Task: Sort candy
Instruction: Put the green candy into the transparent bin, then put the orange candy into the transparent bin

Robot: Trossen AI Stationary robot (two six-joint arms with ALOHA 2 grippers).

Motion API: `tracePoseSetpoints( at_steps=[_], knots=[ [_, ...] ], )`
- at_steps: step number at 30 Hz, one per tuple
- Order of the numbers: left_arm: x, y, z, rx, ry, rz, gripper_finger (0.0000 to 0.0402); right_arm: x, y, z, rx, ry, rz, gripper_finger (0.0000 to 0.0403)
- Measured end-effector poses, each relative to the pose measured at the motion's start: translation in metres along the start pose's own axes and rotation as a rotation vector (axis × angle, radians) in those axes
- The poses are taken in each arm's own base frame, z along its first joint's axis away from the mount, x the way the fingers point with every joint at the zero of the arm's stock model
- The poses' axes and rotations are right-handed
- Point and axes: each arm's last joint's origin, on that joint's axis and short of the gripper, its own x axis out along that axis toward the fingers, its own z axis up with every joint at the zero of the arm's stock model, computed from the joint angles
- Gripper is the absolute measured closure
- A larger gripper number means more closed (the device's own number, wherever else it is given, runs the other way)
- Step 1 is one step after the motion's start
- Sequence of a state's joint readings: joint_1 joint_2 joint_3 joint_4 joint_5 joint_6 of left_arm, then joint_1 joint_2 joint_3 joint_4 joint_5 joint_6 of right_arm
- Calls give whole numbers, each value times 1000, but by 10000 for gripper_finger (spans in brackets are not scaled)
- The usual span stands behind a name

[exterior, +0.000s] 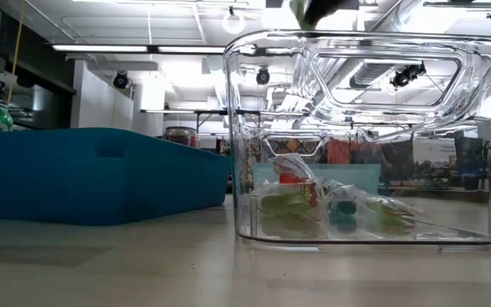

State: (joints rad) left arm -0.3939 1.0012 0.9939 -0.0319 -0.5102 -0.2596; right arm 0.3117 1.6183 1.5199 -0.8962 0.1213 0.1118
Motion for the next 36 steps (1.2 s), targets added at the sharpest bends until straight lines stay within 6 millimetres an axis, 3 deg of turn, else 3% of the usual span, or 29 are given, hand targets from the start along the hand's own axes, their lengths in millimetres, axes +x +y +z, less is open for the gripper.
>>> tracePoseSetpoints(
  at_steps=[11,16,20,25,28,36],
  knots=[
    [0,0,0,0,0,2,223,102,6,-10,9,243,-71,392],
    [0,0,0,-1,0,1,223,138,9,-21,30,344,-73,344],
    [0,0,0,-1,0,2,223,153,10,-27,29,386,-79,290],
    [0,0,0,0,0,2,223,152,11,-26,21,401,-79,218],
    [0,0,0,1,1,2,223,141,11,-18,-22,413,-48,182],
    [0,0,-1,4,8,4,223,72,11,-4,-28,364,-26,157]
  ],
)
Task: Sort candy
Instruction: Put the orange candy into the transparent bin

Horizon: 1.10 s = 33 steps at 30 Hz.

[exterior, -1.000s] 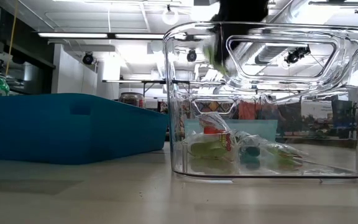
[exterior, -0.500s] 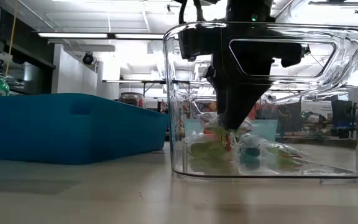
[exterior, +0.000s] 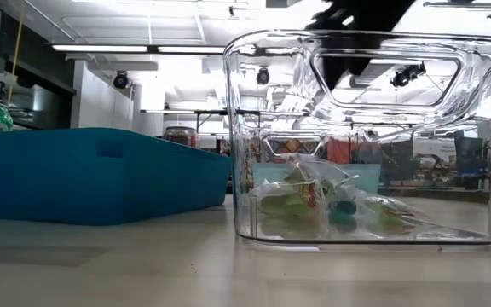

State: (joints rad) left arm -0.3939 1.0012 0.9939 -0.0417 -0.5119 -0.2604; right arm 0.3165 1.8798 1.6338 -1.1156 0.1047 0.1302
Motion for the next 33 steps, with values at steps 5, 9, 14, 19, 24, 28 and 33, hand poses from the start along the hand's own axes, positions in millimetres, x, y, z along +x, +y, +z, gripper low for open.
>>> tracePoseSetpoints(
  at_steps=[5,9,14,19,24,28,33],
  knots=[
    [0,0,0,-1,-1,0,223,-36,9,-39,117,-28,11,157],
    [0,0,0,-1,-1,0,223,-47,26,-88,253,-18,29,157],
    [0,0,0,-1,-1,0,223,-32,47,-152,465,153,109,157],
    [0,0,0,-1,-2,1,223,2,65,-194,507,408,119,157],
    [0,0,0,-2,-2,0,223,37,69,-215,495,530,87,157],
    [0,0,0,-18,-3,0,223,55,69,-221,496,553,70,157],
    [0,0,0,-27,-2,1,223,68,68,-227,496,584,32,158]
  ],
)
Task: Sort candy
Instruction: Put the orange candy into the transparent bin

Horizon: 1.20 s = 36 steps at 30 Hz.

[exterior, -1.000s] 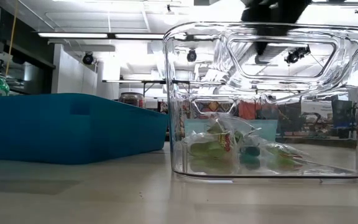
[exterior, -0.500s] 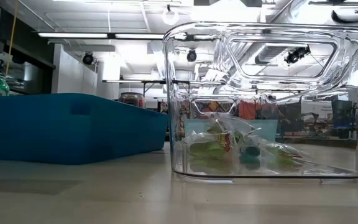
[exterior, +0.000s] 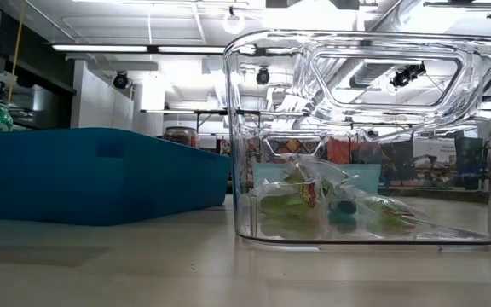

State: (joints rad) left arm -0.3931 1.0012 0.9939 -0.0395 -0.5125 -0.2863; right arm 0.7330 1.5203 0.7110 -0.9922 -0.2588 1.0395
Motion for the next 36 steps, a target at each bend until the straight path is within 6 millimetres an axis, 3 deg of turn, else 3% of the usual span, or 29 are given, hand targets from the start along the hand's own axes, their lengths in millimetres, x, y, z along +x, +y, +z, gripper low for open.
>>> tracePoseSetpoints(
  at_steps=[3,6,13,16,20,25,28,32,36],
  knots=[
    [0,0,0,0,0,0,223,5,0,2,6,11,-19,164],
    [0,0,0,1,0,0,223,8,2,3,6,16,-17,196],
    [0,0,0,1,1,0,223,-3,11,7,-23,-9,35,384],
    [0,0,0,6,1,0,223,-30,23,11,-91,-73,106,377],
    [0,0,0,35,1,0,223,-87,28,8,-184,-238,128,395],
    [0,0,0,35,1,0,223,-167,20,8,-151,-676,201,391],
    [0,0,0,35,1,0,223,-205,10,11,-72,-969,258,398],
    [0,0,0,34,0,0,223,-228,4,25,-61,-1169,347,399],
    [0,0,0,27,1,-1,223,-226,6,43,-107,-1147,351,401]
  ],
)
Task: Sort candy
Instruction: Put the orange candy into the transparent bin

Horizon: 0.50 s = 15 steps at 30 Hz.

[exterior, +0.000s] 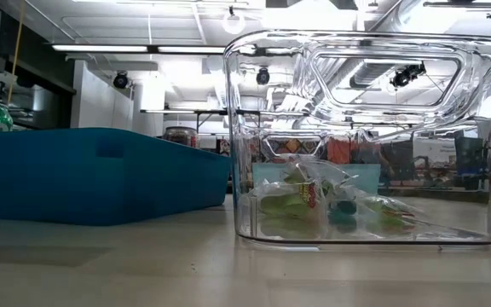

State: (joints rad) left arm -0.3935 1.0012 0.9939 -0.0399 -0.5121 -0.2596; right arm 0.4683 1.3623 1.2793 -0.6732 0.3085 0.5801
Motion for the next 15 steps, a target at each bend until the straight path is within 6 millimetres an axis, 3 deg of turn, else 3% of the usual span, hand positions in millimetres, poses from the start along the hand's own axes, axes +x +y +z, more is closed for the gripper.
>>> tracePoseSetpoints(
  at_steps=[8,15],
  knots=[
    [0,0,0,-1,0,-2,223,37,-26,34,-11,80,38,402],
    [0,0,0,-50,1,-5,223,102,-26,19,-138,260,30,402]
  ],
)
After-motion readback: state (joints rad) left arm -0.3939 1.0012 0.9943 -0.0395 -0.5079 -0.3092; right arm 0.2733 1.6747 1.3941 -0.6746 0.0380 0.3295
